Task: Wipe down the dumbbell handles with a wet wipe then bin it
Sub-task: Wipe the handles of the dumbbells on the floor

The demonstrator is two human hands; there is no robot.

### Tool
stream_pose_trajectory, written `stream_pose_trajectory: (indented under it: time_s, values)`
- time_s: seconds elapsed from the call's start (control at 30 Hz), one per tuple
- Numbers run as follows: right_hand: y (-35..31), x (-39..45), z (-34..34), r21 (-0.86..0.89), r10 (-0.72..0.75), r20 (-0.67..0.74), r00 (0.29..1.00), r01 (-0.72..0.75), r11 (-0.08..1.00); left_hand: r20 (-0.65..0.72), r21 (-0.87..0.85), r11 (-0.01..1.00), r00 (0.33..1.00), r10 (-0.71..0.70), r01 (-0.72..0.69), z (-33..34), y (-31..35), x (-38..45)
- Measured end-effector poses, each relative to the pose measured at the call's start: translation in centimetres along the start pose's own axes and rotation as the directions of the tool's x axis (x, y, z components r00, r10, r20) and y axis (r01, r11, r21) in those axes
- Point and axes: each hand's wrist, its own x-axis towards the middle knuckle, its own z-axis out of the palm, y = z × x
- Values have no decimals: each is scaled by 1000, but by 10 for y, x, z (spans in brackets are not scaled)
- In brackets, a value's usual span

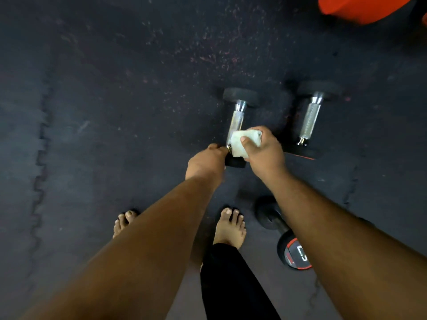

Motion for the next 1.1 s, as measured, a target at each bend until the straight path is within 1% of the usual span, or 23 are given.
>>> stream_pose_trajectory:
  time_s: [0.13,0.23,0.33,0.37,0.4,0.43,0.47,0.5,0.53,0.57,0.6,0.63,0.7,0.73,0.8,0.83,0.87,0.9,0.93,0.97,1.03,1.07,1.1]
  values:
    - [-7,5,10,-176,-11,77,997,25,984,-6,188,971,989,149,-145,-11,-12,2]
    - [-13,3,23,-283,-67,151,986,108,953,2,355,910,974,228,-214,-31,-40,4]
    - [-19,-5,46,-275,-133,257,957,204,940,33,506,816,952,304,-278,-63,-76,12]
    - [-24,-7,54,-253,-167,259,951,233,939,50,531,794,946,320,-297,-75,-85,16]
    - [-27,-8,61,-241,-210,228,951,264,934,65,534,785,941,331,-314,-85,-92,20]
    - [-32,-8,69,-249,-263,177,948,302,920,65,514,796,940,334,-318,-91,-99,25]
    - [-37,-7,75,-270,-313,116,943,333,904,54,467,828,944,324,-311,-92,-105,29]
    - [-42,-5,79,-286,-352,66,934,356,890,21,363,885,952,306,-293,-90,-109,31]
    - [-47,-1,83,-296,-386,42,922,380,876,-28,191,947,963,268,-258,-85,-115,32]
    - [-50,4,85,-313,-424,40,905,414,855,-68,-12,977,975,210,-211,-75,-118,30]
    - [-51,11,87,-347,-469,56,881,458,818,-80,-197,967,986,148,-162,-66,-118,27]
    - [-51,18,87,-398,-512,85,855,500,769,-61,-337,935,994,93,-108,-56,-116,23]
    - [-48,30,88,-517,-565,180,805,566,642,-46,-501,865,999,7,-29,-41,-107,17]
    - [-46,35,89,-585,-552,268,790,589,558,-65,-532,847,997,-44,3,-35,-101,18]
    - [-38,36,88,-699,-419,473,775,620,357,-121,-493,868,983,-142,65,-31,-87,23]
    - [-32,36,88,-726,-375,540,753,643,246,-148,-461,882,972,-184,97,-33,-82,27]
    - [-28,35,86,-735,-367,581,726,662,146,-168,-430,894,962,-217,127,-35,-78,32]
    - [-26,36,84,-738,-366,606,707,671,74,-176,-391,908,956,-235,151,-39,-77,36]
    - [-29,37,83,-736,-351,625,697,677,35,-162,-344,923,957,-241,174,-43,-76,39]
    - [-36,40,85,-727,-324,642,695,686,32,-129,-286,939,963,-235,190,-46,-77,41]
    - [-53,52,93,-697,-293,668,684,713,76,-77,-153,967,974,-215,201,-51,-78,43]
    - [-62,60,97,-681,-271,682,679,725,101,-64,-108,974,976,-209,202,-52,-77,44]
    - [-71,66,102,-667,-240,698,674,735,124,-53,-101,973,975,-213,207,-53,-77,44]
